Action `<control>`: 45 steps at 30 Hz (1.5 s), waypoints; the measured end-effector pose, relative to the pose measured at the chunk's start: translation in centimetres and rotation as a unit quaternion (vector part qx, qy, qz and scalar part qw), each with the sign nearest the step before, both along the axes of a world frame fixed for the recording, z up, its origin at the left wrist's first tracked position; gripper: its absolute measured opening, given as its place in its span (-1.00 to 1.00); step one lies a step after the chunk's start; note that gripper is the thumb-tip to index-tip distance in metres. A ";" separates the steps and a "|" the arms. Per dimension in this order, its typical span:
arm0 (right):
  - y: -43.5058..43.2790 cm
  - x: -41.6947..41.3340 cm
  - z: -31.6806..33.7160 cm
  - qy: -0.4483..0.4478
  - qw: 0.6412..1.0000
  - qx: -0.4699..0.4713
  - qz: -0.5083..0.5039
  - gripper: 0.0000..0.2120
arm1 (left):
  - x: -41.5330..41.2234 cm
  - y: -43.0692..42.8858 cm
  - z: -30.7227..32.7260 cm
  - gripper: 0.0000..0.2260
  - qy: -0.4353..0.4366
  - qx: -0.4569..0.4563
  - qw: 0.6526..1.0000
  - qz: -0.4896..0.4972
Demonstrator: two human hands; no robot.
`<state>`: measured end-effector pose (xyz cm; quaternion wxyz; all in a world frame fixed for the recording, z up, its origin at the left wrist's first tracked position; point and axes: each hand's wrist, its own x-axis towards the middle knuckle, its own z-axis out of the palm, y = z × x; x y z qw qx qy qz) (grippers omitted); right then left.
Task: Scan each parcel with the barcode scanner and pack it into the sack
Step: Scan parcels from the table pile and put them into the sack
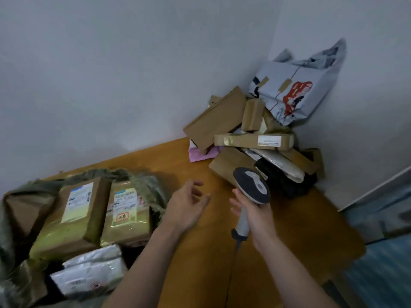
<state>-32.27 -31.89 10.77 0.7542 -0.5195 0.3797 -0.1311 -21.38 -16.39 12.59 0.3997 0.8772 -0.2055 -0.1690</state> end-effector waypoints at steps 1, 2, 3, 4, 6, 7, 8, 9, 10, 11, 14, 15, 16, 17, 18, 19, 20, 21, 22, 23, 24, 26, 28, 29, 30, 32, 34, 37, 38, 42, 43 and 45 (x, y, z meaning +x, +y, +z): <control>-1.6 -0.3 -0.1 0.001 1.000 0.008 -0.014 -0.40 | 0.1 -2.1 0.0 -0.73 0.005 0.002 1.000 -0.010; -3.1 -0.6 -0.3 0.001 0.999 0.017 -0.028 -0.39 | 0.2 -4.1 -0.1 -0.72 0.013 0.003 1.000 -0.017; -4.6 -1.0 -0.4 0.001 0.999 0.027 -0.041 -0.38 | 0.3 -6.1 -0.2 -0.71 0.022 0.002 0.999 -0.024; -6.1 -1.3 -0.3 -0.001 0.998 0.034 -0.050 -0.38 | 0.4 -8.1 -0.3 -0.69 0.029 0.000 0.999 -0.032; -8.9 -1.8 -0.3 -0.005 0.998 0.036 -0.056 -0.43 | 0.7 -11.7 -0.5 -0.64 0.034 -0.001 0.998 -0.047; -10.3 -2.2 -0.3 -0.011 0.998 0.033 -0.058 -0.45 | 0.8 -13.5 -0.5 -0.60 0.033 -0.005 0.998 -0.051; -11.5 -2.4 -0.4 -0.017 0.998 0.030 -0.061 -0.48 | 1.0 -15.3 -0.5 -0.56 0.029 -0.012 0.998 -0.054; -12.7 -2.5 -0.3 -0.022 0.997 0.027 -0.062 -0.50 | 1.3 -16.9 -0.4 -0.51 0.024 -0.019 0.998 -0.058; -13.7 -2.6 -0.3 -0.025 0.997 0.027 -0.064 -0.51 | 1.6 -18.6 -0.2 -0.46 0.019 -0.025 0.998 -0.062; -14.7 -2.6 -0.4 -0.030 0.997 0.028 -0.069 -0.52 | 2.0 -20.3 -0.2 -0.41 0.016 -0.028 0.997 -0.065; -17.0 -2.3 -0.4 -0.048 0.995 0.037 -0.078 -0.51 | 3.4 -24.7 0.0 -0.28 0.075 -0.042 0.995 -0.052; -17.5 -2.2 -0.5 -0.052 0.995 0.041 -0.075 -0.51 | 3.8 -25.7 0.0 -0.24 0.114 -0.063 0.991 -0.039; -17.9 -2.2 -0.5 -0.056 0.995 0.047 -0.071 -0.52 | 4.1 -26.6 -0.1 -0.23 0.153 -0.090 0.984 -0.021; -18.3 -2.1 -0.6 -0.058 0.995 0.052 -0.068 -0.52 | 4.3 -27.3 -0.1 -0.25 0.183 -0.112 0.977 -0.001; -18.6 -2.1 -0.7 -0.059 0.995 0.055 -0.065 -0.51 | 4.4 -27.8 -0.1 -0.30 0.202 -0.126 0.971 0.017; -18.8 -2.1 -0.9 -0.059 0.995 0.058 -0.064 -0.51 | 4.4 -28.1 -0.1 -0.38 0.212 -0.129 0.968 0.031; -19.1 -2.0 -1.1 -0.057 0.995 0.061 -0.063 -0.51 | 4.4 -28.4 -0.1 -0.47 0.221 -0.130 0.966 0.042; -19.2 -2.0 -1.1 -0.055 0.994 0.065 -0.062 -0.51 | 4.4 -28.5 -0.2 -0.53 0.231 -0.132 0.962 0.053; -19.3 -1.9 -1.4 -0.056 0.994 0.067 -0.060 -0.50 | 4.4 -28.5 -0.4 -0.58 0.240 -0.141 0.958 0.068; -19.3 -1.8 -1.5 -0.056 0.994 0.069 -0.058 -0.49 | 4.3 -28.5 -0.4 -0.63 0.245 -0.154 0.953 0.088; -19.2 -1.7 -1.6 -0.054 0.995 0.070 -0.051 -0.49 | 4.1 -28.3 -0.4 -0.68 0.244 -0.169 0.949 0.110; -19.0 -1.5 -1.7 -0.056 0.995 0.072 -0.035 -0.52 | 3.6 -27.4 -0.3 -0.75 0.233 -0.198 0.940 0.150; -18.6 -1.2 -1.5 -0.066 0.995 0.079 -0.019 -0.58 | 2.6 -26.0 0.2 -0.73 0.218 -0.223 0.936 0.160; -18.2 -1.0 -1.2 -0.069 0.994 0.079 -0.010 -0.57 | 2.1 -25.2 0.5 -0.71 0.210 -0.231 0.937 0.159; -17.8 -0.8 -1.2 -0.072 0.995 0.074 -0.001 -0.52 | 1.7 -24.3 0.7 -0.72 0.203 -0.236 0.937 0.156; -16.8 -0.4 -1.1 -0.075 0.995 0.071 0.005 -0.34 | 1.2 -22.3 1.1 -0.74 0.196 -0.240 0.940 0.146; -15.6 0.1 -0.9 -0.076 0.994 0.084 0.015 -0.30 | 1.0 -20.1 1.3 -0.72 0.186 -0.238 0.942 0.146; -13.4 0.7 -0.4 -0.071 0.991 0.093 0.063 -0.42 | 0.8 -16.4 1.6 -0.66 0.151 -0.244 0.945 0.157; -12.6 0.9 -0.3 -0.070 0.991 0.083 0.074 -0.38 | 0.6 -15.1 1.7 -0.61 0.143 -0.251 0.944 0.161; -9.1 0.8 0.7 -0.064 0.991 0.058 0.099 -0.32 | -0.4 -9.9 1.9 -0.22 0.115 -0.266 0.939 0.184; -8.1 0.7 1.0 -0.064 0.991 0.052 0.105 -0.43 | -0.7 -8.6 1.9 -0.14 0.114 -0.268 0.937 0.194; -6.2 0.6 1.8 -0.063 0.990 0.039 0.120 -0.55 | -1.1 -6.0 1.9 -0.02 0.122 -0.268 0.930 0.219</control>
